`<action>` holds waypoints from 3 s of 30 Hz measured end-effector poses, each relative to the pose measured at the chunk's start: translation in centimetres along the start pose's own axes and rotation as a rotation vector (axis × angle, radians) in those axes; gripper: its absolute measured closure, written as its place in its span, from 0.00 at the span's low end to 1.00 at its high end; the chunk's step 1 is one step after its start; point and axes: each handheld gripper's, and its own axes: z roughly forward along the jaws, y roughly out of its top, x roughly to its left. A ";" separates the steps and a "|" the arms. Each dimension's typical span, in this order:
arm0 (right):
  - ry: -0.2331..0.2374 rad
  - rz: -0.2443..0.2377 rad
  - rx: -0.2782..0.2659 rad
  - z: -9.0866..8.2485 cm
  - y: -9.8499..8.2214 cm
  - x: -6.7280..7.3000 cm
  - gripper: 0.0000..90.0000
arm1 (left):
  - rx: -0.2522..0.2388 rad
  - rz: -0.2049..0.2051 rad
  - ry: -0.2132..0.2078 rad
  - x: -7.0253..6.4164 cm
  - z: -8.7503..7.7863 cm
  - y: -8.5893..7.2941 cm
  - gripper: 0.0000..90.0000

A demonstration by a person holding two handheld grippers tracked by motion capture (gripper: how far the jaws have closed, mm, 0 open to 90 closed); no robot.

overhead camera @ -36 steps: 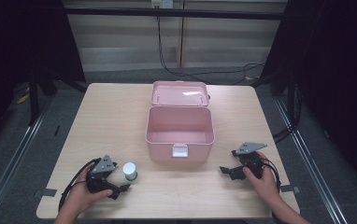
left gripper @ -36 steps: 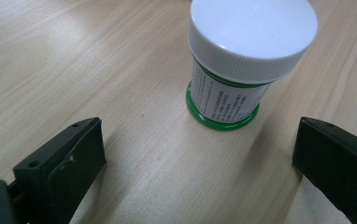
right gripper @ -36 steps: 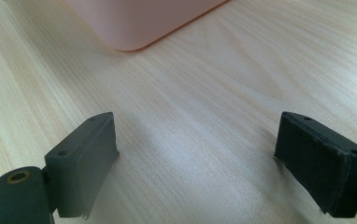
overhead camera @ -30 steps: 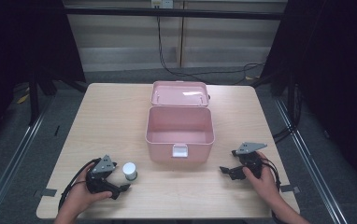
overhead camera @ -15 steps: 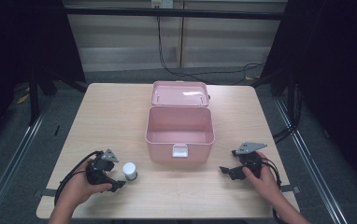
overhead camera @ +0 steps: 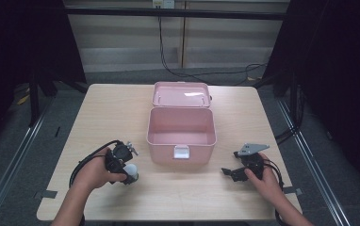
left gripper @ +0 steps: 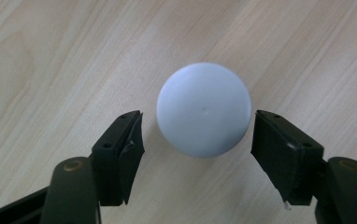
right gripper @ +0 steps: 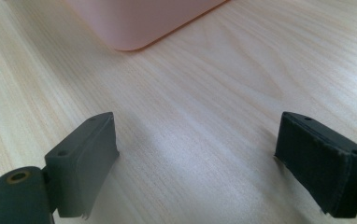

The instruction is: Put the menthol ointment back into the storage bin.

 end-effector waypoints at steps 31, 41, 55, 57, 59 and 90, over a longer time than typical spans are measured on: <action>0.000 0.000 0.000 0.0 0.0 0.0 0.14 | 0.101 -0.155 -0.060 0.4 -3.1 2.8 0.56; -0.001 0.001 -0.003 0.0 0.0 0.0 0.14 | 0.100 -0.177 -0.077 0.3 -5.6 4.1 0.56; 0.000 0.001 -0.002 0.0 0.0 0.0 0.13 | 0.086 -0.220 -0.090 0.5 -8.2 6.6 0.56; -0.001 0.001 -0.002 0.0 0.0 0.0 0.14 | 0.085 -0.227 -0.095 0.6 -8.4 6.9 0.56; 0.000 0.002 -0.002 0.0 0.0 0.0 0.14 | 0.087 -0.233 -0.095 0.7 -8.6 7.1 0.56; 0.002 0.001 0.000 0.0 0.0 0.0 0.13 | 0.047 -0.343 -0.072 2.0 -12.1 12.4 0.56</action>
